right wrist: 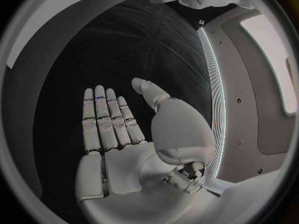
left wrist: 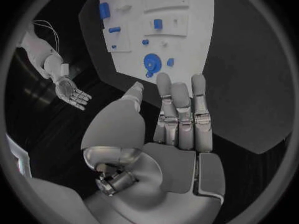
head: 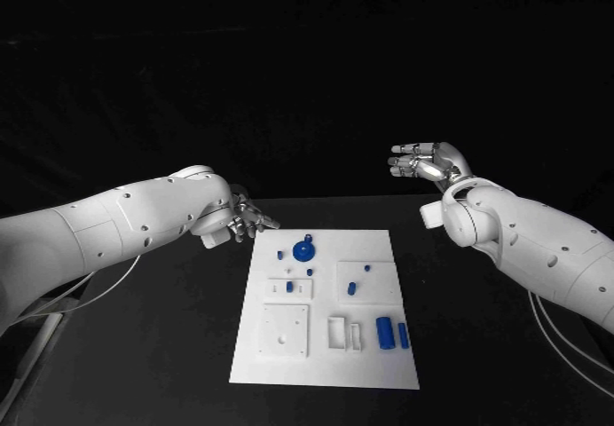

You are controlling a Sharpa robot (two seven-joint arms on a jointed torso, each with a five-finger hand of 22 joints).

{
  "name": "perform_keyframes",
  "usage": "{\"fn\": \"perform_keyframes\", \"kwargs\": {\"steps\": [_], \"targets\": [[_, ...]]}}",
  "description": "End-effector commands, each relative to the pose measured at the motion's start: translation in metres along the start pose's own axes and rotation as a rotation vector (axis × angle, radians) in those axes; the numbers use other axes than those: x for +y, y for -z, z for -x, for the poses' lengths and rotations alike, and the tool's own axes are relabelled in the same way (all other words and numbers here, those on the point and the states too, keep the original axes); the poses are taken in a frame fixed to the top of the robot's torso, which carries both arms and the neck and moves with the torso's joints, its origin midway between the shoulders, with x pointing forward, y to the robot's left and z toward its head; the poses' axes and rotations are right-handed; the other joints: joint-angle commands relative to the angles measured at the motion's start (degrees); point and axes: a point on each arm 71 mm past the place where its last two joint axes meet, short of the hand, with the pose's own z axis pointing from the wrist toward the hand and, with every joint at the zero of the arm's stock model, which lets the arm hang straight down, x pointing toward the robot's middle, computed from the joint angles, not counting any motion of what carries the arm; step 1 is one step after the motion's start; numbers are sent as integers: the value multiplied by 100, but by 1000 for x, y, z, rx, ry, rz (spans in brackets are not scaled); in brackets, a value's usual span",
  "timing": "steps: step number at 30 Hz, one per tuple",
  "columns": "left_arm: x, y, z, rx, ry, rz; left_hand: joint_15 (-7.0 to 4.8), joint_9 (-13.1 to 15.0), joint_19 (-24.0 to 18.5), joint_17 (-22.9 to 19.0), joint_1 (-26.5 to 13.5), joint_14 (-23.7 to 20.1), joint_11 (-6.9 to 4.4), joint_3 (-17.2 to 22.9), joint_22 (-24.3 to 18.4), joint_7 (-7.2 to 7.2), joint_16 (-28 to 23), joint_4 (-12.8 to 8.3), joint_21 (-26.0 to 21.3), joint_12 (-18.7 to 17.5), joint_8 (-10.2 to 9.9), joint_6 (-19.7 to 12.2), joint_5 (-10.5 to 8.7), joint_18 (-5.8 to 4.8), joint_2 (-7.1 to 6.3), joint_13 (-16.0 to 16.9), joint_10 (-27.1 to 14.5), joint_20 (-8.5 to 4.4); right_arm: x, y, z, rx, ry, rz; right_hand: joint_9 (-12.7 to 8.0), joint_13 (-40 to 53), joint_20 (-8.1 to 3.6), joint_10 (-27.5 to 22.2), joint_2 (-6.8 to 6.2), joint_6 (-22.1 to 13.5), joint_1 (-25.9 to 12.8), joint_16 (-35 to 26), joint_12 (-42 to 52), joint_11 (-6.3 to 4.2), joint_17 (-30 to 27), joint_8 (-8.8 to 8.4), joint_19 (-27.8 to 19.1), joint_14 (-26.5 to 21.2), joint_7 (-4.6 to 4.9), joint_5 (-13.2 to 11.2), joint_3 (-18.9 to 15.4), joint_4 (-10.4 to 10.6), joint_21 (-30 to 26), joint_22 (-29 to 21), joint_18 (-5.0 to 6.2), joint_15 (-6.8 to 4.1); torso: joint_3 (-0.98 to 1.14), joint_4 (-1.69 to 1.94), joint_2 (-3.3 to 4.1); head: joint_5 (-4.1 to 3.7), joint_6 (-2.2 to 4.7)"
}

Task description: Assemble the parts on the task board

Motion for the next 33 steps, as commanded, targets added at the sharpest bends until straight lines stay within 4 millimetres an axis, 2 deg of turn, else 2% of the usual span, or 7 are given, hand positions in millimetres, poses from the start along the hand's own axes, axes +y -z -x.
{"fn": "perform_keyframes", "kwargs": {"steps": [1, 4, 6, 10, 19, 23, 33], "targets": [[-7, -2, -2, 66, -7, -22, 12, -7, 10, -8, 19, -57, 22, -28, 90, -4, 32, -95, -32, -15, 75, 51, 457, -43, 59, 15, 53, 14, 1, 0, -2, 16, 2, 9, -3, -8, -6, -44, -17, -37, 6, -19, -17, -9, -7, -4, -31, -36, -6, 24, -34, -7, 2, 3, -29, -13, -10, -24, 24, 33, 23], [-11, -7, 0, 73, -20, -21, 3, 172, -10, -9, 31, -91, 3, -71, 98, -50, 62, -213, -36, 2, 256, 93, 983, -44, 95, 33, 20, 12, 2, 0, -3, 17, 2, 10, -3, -8, -5, -45, -15, -37, -5, -20, -17, -8, -7, -4, -32, -38, -7, 30, -49, -4, 1, 2, -30, -12, -14, -42, 50, 52, 51], [-13, -10, 0, 72, -31, -18, -12, 323, -13, -5, 44, -95, -5, -89, 102, -99, 85, -280, -30, 14, 384, 161, 1136, -44, 111, 37, 43, 5, 2, 0, -3, 18, 1, 11, -3, -8, -5, -45, -15, -37, -5, -20, -17, -8, -7, -4, -32, -38, -7, 30, -49, -4, 1, 2, -30, -12, -15, -51, 66, 62, 54], [-14, -17, -2, 72, -48, -8, -16, 1322, -29, -33, -14, -126, -35, -136, 101, -136, 130, -417, -2, 44, 812, -188, 1311, -44, 160, 61, -7, 3, 3, 1, -2, 19, 1, 14, -3, -8, -4, -46, -26, -38, -11, -19, -17, -8, -7, -4, -34, -38, -7, 36, -77, -2, 1, 3, -30, -12, -17, -67, 98, 73, 82], [-13, -29, -8, 64, -88, 14, -48, 2897, -51, -17, -65, -155, -104, -76, 112, -267, 295, -318, 107, 230, 1508, -500, 1424, -44, 91, 183, -70, -17, 6, 2, 0, 17, 3, 20, -3, -7, -4, -46, -28, -32, -2, -19, -17, -8, -7, -4, -34, -39, -7, 111, -98, -3, 2, 2, -30, -12, -17, -121, 172, 99, 124], [-12, -31, -7, 56, -105, 18, -53, 3354, -73, -16, -73, -173, -112, -10, 110, -291, 352, -203, 171, 313, 1567, -539, 1425, -44, 54, 234, -107, -22, 7, 3, 0, 16, 3, 22, -3, -8, -4, -45, -33, -35, 0, -18, -17, -8, -7, -4, -35, -36, -7, 130, -103, -5, 2, 2, -30, -12, -15, -135, 196, 109, 129], [-5, -38, -17, 73, -141, 34, -55, 3633, -108, -42, -87, -188, -111, 19, 105, -295, 388, -92, 241, 353, 1385, -476, 1411, -44, 30, 239, -123, -21, 9, 3, -1, 16, 1, 27, -3, -7, -4, -46, -36, -39, -1, -19, -17, -8, -7, -5, -33, -38, -7, 148, -107, -5, 3, 3, -30, -12, -24, -137, 212, 91, 101]]}}
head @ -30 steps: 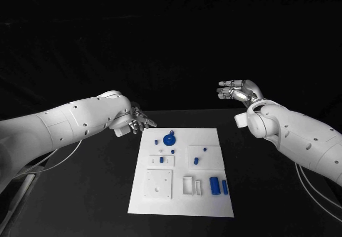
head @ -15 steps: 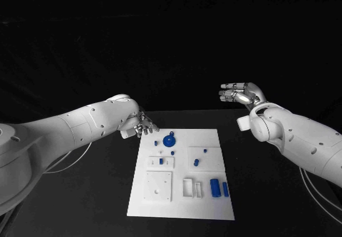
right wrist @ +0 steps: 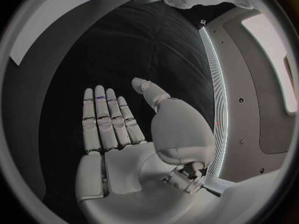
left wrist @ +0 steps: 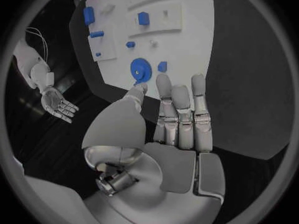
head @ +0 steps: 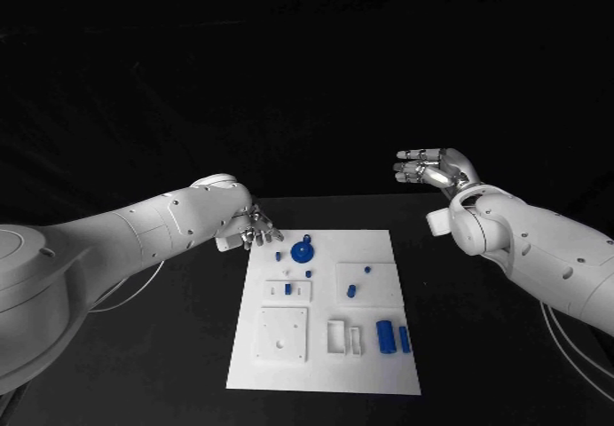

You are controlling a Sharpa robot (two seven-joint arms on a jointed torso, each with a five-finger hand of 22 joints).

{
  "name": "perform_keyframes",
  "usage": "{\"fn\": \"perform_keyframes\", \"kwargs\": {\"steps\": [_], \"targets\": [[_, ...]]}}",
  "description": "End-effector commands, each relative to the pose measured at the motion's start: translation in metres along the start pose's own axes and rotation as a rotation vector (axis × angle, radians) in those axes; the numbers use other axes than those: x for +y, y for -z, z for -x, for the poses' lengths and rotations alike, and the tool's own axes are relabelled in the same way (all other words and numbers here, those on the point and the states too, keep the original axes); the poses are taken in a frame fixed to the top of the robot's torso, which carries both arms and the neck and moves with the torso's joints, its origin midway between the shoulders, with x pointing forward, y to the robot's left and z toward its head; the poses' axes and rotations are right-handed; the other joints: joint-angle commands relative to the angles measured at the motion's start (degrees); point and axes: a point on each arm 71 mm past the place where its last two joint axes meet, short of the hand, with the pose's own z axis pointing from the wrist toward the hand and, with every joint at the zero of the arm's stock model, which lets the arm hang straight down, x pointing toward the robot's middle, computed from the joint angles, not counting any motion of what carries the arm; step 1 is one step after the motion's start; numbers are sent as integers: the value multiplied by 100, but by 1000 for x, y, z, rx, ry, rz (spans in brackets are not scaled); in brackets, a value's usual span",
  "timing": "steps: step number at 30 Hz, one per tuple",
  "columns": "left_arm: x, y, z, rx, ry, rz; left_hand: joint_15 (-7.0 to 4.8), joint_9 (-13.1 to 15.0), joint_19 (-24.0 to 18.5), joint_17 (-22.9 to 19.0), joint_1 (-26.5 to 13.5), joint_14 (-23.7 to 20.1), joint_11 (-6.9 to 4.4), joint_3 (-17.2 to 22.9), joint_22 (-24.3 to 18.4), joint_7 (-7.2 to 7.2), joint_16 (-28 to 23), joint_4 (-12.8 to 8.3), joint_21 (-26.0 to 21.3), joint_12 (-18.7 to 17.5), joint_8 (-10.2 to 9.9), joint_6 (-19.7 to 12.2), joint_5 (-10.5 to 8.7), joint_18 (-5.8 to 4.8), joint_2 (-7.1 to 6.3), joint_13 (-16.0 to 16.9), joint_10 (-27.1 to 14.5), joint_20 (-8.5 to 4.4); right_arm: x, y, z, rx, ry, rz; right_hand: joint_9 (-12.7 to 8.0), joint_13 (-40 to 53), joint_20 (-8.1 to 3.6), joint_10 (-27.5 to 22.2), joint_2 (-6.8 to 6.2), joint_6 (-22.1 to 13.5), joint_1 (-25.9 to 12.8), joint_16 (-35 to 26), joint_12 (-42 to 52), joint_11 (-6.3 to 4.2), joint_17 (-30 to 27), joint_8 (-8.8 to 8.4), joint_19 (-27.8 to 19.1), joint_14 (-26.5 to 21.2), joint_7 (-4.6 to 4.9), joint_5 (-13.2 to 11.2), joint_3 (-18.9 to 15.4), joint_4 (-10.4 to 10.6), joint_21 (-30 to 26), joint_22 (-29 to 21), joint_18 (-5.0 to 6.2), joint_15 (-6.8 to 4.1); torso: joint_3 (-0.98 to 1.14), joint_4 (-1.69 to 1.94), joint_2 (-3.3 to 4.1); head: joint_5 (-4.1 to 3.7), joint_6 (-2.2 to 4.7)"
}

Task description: Assemble the parts on the task board

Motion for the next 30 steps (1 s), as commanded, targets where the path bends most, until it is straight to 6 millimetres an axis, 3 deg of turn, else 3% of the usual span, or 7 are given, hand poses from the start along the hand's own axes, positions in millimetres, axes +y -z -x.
{"fn": "perform_keyframes", "kwargs": {"steps": [1, 8, 14, 16, 18, 23, 30], "targets": [[-1, -3, -8, 31, -41, -16, 0, 41, -43, -11, -28, -59, -7, -2, 107, -11, 37, 40, 34, 40, -48, 46, 7, -43, -39, -1, -21, 0, 2, 0, 0, 3, 4, 9, -3, -7, -3, -48, -37, -45, -1, -19, -16, -9, -7, -5, -37, -40, -6, 49, -39, -12, 1, 3, -30, -10, -10, -7, 5, -19, -20], [3, -8, -19, 67, -53, -2, 13, 43, -63, -29, -76, -83, 10, 0, 103, 12, 31, 169, 29, 33, -155, 60, -106, -43, -100, -11, -48, 11, 3, 0, 0, 2, 4, 11, -4, -7, -1, -53, -41, -57, 0, -20, -17, -6, -7, -6, -44, -51, -5, 57, -44, -11, -1, 2, -31, -7, -6, -18, 17, -34, -28], [7, -12, -25, 82, -51, 5, 24, 22, -67, -46, -113, -99, 21, 16, 101, 29, 28, 316, 20, 32, -225, 65, -203, -43, -176, -18, -63, 18, 3, 0, 0, 0, 4, 12, -4, -7, 1, -56, -40, -58, 1, -20, -17, -5, -7, -5, -48, -55, -4, 64, -47, -7, -2, 2, -32, -5, -16, -25, 41, -39, -22], [7, -12, -27, 85, -49, 4, 28, 8, -67, -52, -145, -101, 29, 27, 100, 43, 27, 409, 16, 32, -251, 63, -300, -43, -225, -21, -67, 20, 3, 0, 0, 0, 4, 12, -4, -7, 1, -56, -40, -58, 1, -20, -17, -5, -7, -5, -49, -55, -4, 64, -47, -6, -2, 2, -32, -5, -17, -25, 47, -39, -18], [7, -13, -28, 86, -47, 3, 30, 13, -65, -58, -180, -104, 34, 52, 101, 48, 26, 493, 13, 34, -253, 65, -566, -43, -250, -22, -70, 22, 3, 0, 0, 0, 3, 12, -4, -7, 1, -56, -40, -58, 1, -20, -17, -5, -7, -5, -49, -55, -4, 64, -47, -6, -2, 2, -32, -5, -16, -25, 48, -38, -25], [8, -13, -28, 84, -41, 2, 33, 8, -58, -75, -252, -106, 38, 174, 99, 58, 27, 804, 0, 38, -279, 56, -853, -43, -414, -28, -71, 25, 3, 0, -1, 1, 2, 12, -4, -7, 1, -56, -40, -58, 1, -20, -17, -5, -7, -5, -49, -55, -4, 64, -47, -6, -2, 2, -32, -5, -11, -19, 41, -40, -34], [9, -14, -28, 87, -35, 3, 35, 3, -58, -78, -265, -109, 44, 175, 101, 58, 29, 863, -4, 35, -287, 51, -874, -43, -420, -31, -76, 25, 3, 0, -1, 1, 2, 11, -5, -7, 4, -59, -41, -75, 5, -19, -17, -3, -7, -6, -54, -60, -2, 67, -51, -3, -2, 2, -31, -5, -8, -19, 42, -37, -33]]}}
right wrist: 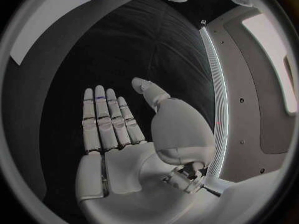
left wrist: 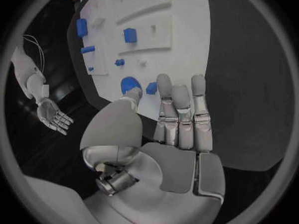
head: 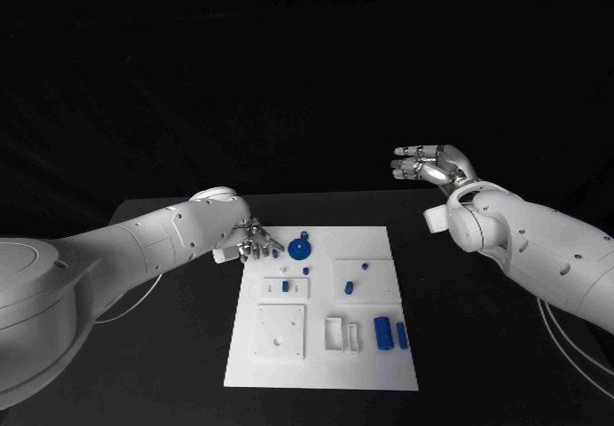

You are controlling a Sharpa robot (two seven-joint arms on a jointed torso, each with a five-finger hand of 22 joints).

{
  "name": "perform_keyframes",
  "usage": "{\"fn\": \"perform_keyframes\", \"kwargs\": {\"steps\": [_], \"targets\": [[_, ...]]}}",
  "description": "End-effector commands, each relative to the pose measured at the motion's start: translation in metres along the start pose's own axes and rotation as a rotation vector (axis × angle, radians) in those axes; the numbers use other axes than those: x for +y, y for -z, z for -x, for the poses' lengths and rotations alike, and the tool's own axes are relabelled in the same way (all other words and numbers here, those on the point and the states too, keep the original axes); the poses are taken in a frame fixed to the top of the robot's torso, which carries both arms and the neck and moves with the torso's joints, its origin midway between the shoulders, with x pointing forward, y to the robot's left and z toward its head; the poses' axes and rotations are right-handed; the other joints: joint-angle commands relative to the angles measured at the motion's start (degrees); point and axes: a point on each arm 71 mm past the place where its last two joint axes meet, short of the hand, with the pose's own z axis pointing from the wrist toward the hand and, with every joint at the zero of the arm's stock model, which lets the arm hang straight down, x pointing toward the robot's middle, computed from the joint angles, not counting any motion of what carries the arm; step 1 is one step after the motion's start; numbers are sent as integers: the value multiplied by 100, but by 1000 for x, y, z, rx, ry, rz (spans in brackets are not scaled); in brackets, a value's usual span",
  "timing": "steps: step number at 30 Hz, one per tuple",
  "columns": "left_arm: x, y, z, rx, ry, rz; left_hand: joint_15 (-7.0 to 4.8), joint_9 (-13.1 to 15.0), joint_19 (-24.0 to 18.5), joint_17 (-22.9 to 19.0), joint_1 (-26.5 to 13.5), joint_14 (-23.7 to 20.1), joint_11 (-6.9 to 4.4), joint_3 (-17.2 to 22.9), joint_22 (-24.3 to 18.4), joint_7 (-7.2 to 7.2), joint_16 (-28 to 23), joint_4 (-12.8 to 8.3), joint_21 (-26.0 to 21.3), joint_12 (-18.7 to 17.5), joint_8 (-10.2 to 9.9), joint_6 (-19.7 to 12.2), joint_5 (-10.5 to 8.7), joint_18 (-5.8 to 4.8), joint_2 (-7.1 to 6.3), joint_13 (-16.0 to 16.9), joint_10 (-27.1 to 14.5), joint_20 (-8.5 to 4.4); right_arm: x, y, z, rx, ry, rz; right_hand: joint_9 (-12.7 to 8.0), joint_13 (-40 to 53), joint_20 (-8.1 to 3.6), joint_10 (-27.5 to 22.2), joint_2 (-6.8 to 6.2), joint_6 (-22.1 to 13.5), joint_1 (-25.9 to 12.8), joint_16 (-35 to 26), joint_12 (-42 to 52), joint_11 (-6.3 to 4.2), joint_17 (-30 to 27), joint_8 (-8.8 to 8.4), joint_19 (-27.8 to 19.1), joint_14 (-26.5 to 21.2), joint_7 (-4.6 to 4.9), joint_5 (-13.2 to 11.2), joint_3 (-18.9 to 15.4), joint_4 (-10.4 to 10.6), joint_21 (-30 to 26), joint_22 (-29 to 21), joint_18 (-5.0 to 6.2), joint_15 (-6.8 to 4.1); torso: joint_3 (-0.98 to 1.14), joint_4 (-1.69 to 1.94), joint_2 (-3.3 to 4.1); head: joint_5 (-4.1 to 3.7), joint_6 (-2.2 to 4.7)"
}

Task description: Assemble the parts on the task board

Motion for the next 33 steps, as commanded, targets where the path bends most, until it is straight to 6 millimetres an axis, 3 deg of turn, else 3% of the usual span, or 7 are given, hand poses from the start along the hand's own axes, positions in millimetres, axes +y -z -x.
{"fn": "perform_keyframes", "kwargs": {"steps": [1, 6, 9, 13, 20, 33], "targets": [[-2, 0, -2, 18, -1, -16, 12, -12, -40, -8, -1, -45, 3, 0, 102, 25, 29, 41, -7, 36, -26, 15, -25, -43, -28, -8, -35, 5, 1, 0, -1, 2, 2, 8, -4, -7, 3, -36, -41, -26, 6, -19, -16, 17, -7, -5, -57, -39, -3, 30, -33, 14, -2, 2, -30, 15, 3, -2, -1, 4, 2], [-3, 0, -2, 24, -1, -20, 15, -39, -38, -17, -18, -52, 9, -43, 104, 34, 31, -101, -17, 34, -53, 9, -6, -43, 87, -13, -42, 8, 1, 0, -1, 3, 1, 8, -4, -7, 3, -36, -41, -26, 6, -19, -16, 17, -7, -5, -57, -39, -3, 30, -33, 14, -2, 2, -30, 15, 1, -6, 1, 1, 2], [-3, -1, -3, 30, 0, -23, 15, -40, -40, -23, -32, -55, 9, -138, 102, 34, 32, -380, -24, 33, -53, 3, 91, -43, 293, -16, -45, 9, 1, -1, -2, 4, 1, 8, -4, -7, 3, -36, -41, -26, 6, -19, -16, 17, -7, -5, -57, -39, -3, 30, -33, 14, -2, 2, -30, 15, 2, -10, 4, -3, 3], [-4, -1, -4, 32, 7, -29, 16, -40, -40, -28, -47, -57, 9, -236, 103, 32, 33, -624, -30, 34, -53, -13, 225, -43, 465, -18, -54, 10, 1, -1, -2, 4, 0, 9, -4, -7, 3, -36, -41, -26, 6, -19, -16, 17, -7, -5, -57, -39, -3, 30, -33, 14, -2, 2, -30, 15, -1, -7, 9, -12, 11], [-4, -2, -5, 33, 22, -38, 16, -67, -43, -39, 28, -65, 7, -280, 103, 31, 30, -894, -41, 30, -72, -38, 374, -43, 693, -23, -69, 11, 1, -1, -3, 5, -1, 9, -4, -7, 3, -36, -41, -26, 6, -19, -16, 17, -7, -5, -57, -39, -3, 30, -33, 14, -2, 2, -30, 15, -2, -8, 12, -19, 6], [-4, -3, -6, 27, 38, -45, 18, -94, -45, -52, 104, -73, 6, -254, 102, 26, 22, -1034, -51, 23, -88, -58, 378, -43, 881, -30, -79, 13, 1, -1, -4, 8, -2, 7, -4, -8, 4, -33, -38, -25, 5, -19, -17, 15, -7, -5, -58, -40, -3, 34, -19, 15, -1, 2, -30, 14, -3, 1, 6, -29, 3]]}}
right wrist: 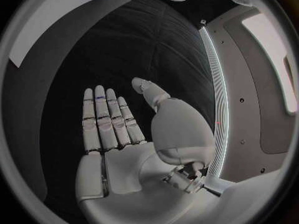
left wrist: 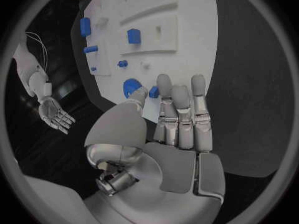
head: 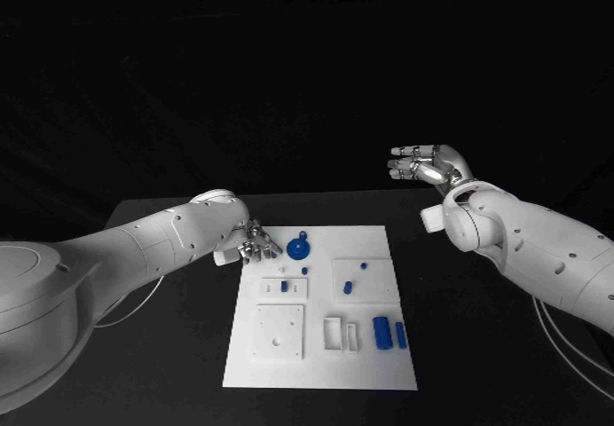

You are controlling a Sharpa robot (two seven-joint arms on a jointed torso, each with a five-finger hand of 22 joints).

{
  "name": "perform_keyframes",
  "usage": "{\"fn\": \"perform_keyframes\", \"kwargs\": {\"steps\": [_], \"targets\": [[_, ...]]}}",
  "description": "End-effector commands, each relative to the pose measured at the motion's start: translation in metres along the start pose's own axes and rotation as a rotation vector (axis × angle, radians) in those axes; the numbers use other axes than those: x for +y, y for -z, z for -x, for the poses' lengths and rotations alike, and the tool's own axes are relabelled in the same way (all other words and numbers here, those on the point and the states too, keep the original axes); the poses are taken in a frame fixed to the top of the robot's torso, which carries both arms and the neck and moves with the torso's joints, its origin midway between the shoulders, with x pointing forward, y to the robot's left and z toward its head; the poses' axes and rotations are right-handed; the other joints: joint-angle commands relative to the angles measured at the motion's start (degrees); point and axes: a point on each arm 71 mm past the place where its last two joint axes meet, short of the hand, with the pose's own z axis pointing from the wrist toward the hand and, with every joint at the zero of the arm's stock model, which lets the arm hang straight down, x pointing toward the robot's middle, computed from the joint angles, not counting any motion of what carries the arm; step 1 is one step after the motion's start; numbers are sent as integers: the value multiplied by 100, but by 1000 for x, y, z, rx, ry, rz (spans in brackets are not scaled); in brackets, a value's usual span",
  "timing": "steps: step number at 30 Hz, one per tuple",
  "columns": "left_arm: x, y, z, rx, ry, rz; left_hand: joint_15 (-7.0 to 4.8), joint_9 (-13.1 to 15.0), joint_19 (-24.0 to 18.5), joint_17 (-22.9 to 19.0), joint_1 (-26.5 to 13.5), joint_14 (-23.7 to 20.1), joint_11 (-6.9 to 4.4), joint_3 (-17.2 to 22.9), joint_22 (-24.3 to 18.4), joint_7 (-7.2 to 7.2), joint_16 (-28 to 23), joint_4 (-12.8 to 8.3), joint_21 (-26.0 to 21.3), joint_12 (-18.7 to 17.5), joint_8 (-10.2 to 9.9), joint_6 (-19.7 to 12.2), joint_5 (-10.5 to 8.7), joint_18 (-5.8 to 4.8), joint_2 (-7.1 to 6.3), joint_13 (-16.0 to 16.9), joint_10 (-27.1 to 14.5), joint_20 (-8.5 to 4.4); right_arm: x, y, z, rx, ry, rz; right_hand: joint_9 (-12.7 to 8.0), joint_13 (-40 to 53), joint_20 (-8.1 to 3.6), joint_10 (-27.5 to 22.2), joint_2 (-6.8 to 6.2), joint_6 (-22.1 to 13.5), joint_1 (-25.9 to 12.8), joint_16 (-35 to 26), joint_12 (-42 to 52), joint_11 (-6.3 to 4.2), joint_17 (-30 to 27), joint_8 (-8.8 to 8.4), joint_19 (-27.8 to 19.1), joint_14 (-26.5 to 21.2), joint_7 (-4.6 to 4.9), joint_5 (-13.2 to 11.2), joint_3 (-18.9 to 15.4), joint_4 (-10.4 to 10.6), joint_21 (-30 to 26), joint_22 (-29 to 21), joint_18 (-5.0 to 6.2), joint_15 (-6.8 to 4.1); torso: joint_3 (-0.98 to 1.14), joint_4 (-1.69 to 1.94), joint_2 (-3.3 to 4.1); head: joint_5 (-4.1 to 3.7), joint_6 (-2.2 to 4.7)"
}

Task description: Assemble the parts on the task board

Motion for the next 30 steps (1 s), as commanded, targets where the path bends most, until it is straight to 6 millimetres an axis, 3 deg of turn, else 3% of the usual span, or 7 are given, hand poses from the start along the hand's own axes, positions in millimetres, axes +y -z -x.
{"fn": "perform_keyframes", "kwargs": {"steps": [1, 30], "targets": [[-3, 0, -1, 4, 12, -20, 0, -5, -46, -5, 1, -56, 5, -11, 100, 6, 22, -34, -29, 23, -21, -37, 23, -43, 76, -5, -38, 13, 1, 0, -1, 5, 1, 7, -4, -8, -17, -34, -38, -26, 5, -19, -17, 15, -7, -5, -37, -40, -1, 35, -19, 15, -1, 2, -30, 14, 2, 2, -3, -1, 2], [-1, 0, 0, -5, 38, -27, -18, 3, -35, -8, 291, -38, -19, 161, 104, -38, 38, -404, -26, 22, 32, 5, 41, -43, 281, -14, -10, 1, -1, -2, -4, 15, -3, -2, -5, -7, -15, -36, -36, -47, -7, -19, -16, 17, -7, -7, -41, -46, 0, 36, -25, 22, -3, 2, -29, 18, 1, 1, 2, 1, -8]]}}
